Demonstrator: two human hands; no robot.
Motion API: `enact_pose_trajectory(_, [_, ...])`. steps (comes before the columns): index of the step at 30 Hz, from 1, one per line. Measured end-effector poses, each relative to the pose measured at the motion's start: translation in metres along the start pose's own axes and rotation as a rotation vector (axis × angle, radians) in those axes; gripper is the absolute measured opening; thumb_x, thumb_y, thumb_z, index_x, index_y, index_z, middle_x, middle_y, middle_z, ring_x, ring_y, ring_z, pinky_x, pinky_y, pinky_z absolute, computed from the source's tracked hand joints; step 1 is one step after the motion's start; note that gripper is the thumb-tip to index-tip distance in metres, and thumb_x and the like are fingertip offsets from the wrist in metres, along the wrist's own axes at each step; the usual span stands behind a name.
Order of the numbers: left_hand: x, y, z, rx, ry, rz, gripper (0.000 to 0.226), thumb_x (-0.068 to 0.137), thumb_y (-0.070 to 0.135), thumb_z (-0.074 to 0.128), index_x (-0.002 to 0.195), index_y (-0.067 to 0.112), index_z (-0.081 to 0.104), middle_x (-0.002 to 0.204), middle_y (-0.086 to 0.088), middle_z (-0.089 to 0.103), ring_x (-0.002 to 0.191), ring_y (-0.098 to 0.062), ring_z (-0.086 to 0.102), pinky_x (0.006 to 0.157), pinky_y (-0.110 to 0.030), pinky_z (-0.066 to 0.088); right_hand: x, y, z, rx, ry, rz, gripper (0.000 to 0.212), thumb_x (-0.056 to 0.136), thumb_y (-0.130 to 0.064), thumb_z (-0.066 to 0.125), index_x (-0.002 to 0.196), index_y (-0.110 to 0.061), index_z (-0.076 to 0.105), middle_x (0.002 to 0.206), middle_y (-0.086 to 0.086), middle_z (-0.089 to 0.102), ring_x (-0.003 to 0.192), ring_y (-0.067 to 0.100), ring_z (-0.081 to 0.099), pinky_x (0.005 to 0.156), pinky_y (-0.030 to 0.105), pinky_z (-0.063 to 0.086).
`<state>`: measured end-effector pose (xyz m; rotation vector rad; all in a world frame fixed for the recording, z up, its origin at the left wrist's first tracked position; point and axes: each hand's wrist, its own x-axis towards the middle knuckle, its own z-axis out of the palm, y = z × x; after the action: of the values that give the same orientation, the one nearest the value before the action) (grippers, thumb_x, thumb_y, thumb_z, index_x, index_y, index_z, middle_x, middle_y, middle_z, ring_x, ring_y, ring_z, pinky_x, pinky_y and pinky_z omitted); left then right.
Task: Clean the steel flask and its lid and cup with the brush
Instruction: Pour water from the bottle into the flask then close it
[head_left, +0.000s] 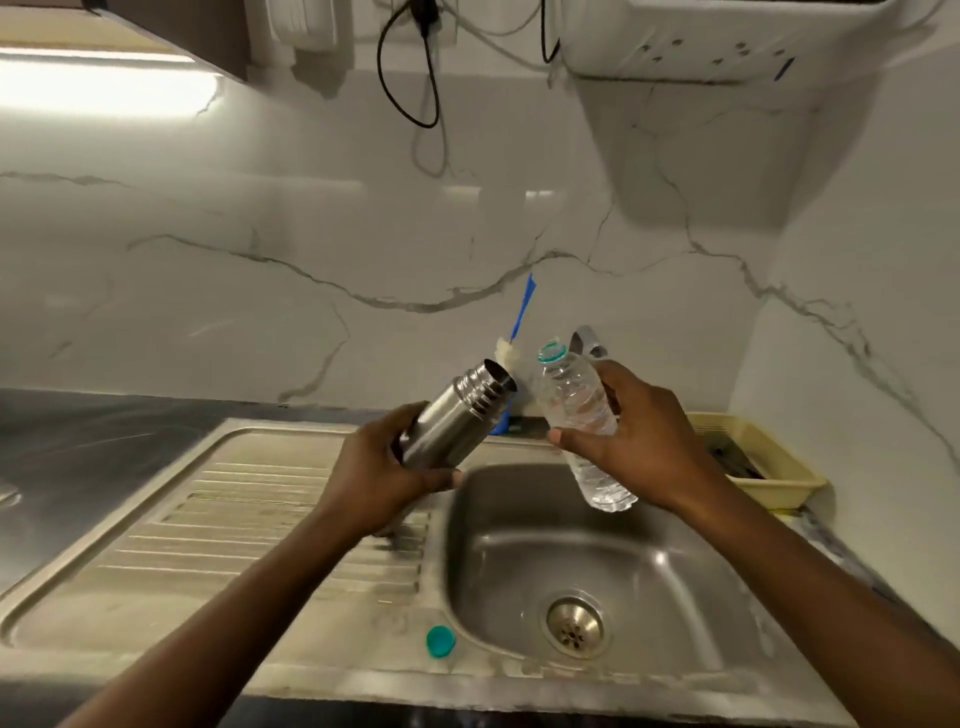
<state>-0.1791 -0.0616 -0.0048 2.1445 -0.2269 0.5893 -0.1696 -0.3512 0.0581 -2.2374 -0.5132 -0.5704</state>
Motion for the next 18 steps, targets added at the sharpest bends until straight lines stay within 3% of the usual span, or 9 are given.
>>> enact_pose_trajectory(5, [-0.005, 0.007, 0.055, -0.258, -0.055, -0.044, 0.08, 0.067, 0.034, 0.098, 0.138, 0.034, 0.063, 0.119, 0.014, 0.073, 0.103, -0.006, 0.07, 0.084, -0.028, 0.058, 0.007, 0.018, -0.025, -0.278, -0.035, -0.064, 0.069, 0.079, -0.05, 0.084, 0.139, -0.038, 0.053, 0.12, -0.007, 0.073, 0.102, 0.018, 0.07, 0.083, 0.04, 0.058])
enact_pose_trajectory(10, [-0.009, 0.014, 0.087, -0.353, -0.077, -0.115, 0.066, 0.068, 0.03, 0.097, 0.123, 0.043, 0.064, 0.112, 0.015, 0.075, 0.096, 0.004, 0.07, 0.084, -0.027, 0.057, 0.013, 0.028, -0.039, -0.56, -0.048, -0.152, 0.07, 0.085, -0.059, 0.071, 0.148, -0.039, 0.046, 0.12, -0.006, 0.071, 0.1, 0.021, 0.068, 0.08, 0.041, 0.058])
enact_pose_trajectory(18, [-0.007, 0.009, 0.111, -0.336, -0.085, -0.111, 0.066, 0.068, 0.035, 0.097, 0.119, 0.051, 0.059, 0.115, 0.018, 0.071, 0.102, -0.004, 0.068, 0.084, -0.027, 0.057, 0.023, 0.03, -0.057, -0.908, -0.065, -0.292, 0.077, 0.088, -0.04, 0.075, 0.155, -0.038, 0.036, 0.121, -0.006, 0.066, 0.105, 0.019, 0.062, 0.075, 0.036, 0.056])
